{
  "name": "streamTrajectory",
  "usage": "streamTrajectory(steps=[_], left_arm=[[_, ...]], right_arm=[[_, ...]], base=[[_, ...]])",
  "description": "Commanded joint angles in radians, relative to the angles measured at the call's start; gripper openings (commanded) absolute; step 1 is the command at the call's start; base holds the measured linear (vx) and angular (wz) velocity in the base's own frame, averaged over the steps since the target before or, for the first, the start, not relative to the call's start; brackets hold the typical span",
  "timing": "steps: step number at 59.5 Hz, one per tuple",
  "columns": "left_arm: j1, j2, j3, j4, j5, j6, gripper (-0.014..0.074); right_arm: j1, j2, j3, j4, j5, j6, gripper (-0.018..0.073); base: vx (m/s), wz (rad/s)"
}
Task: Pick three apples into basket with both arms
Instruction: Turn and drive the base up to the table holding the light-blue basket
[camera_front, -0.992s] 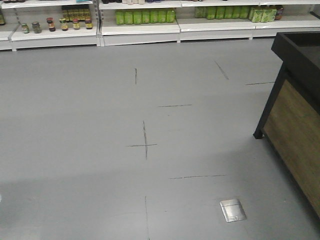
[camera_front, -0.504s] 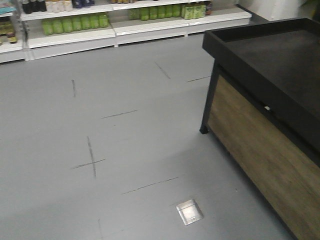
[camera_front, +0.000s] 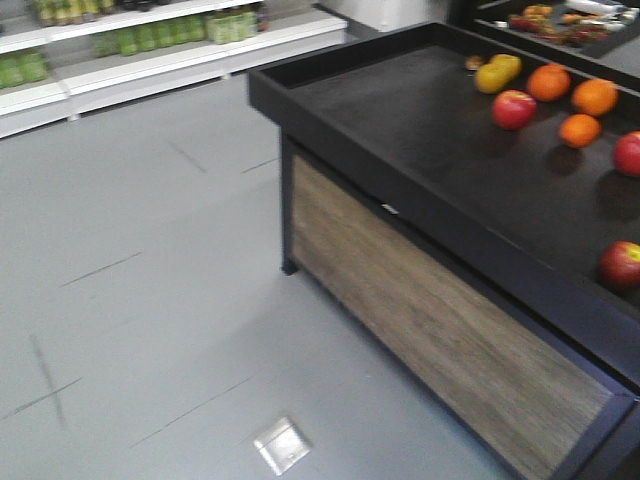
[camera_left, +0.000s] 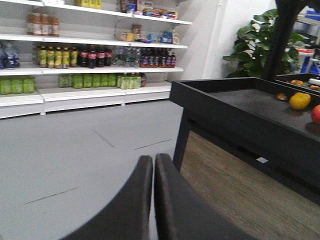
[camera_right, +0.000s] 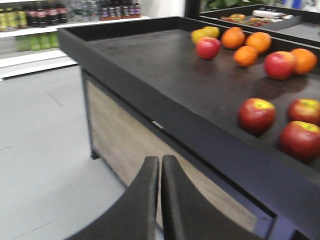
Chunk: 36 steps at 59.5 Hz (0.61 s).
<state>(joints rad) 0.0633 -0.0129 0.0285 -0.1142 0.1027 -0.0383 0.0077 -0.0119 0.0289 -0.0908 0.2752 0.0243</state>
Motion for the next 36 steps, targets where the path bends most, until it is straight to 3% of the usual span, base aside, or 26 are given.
streamTrajectory(steps=[1, 36], left_arm=[[-0.006, -0.013, -0.025, -0.002, -0.076, -0.004, -0.0006], [-0.006, -0.013, -0.025, -0.002, -0.076, -0.004, -0.0006]], right_arm=[[-0.002, -0.011, 0.013, -0.002, -0.072, -0.009, 0.0008], [-0.002, -0.011, 0.013, -0.002, -0.072, -0.009, 0.0008]], base=[[0.15, -0.57], [0.14, -0.59]])
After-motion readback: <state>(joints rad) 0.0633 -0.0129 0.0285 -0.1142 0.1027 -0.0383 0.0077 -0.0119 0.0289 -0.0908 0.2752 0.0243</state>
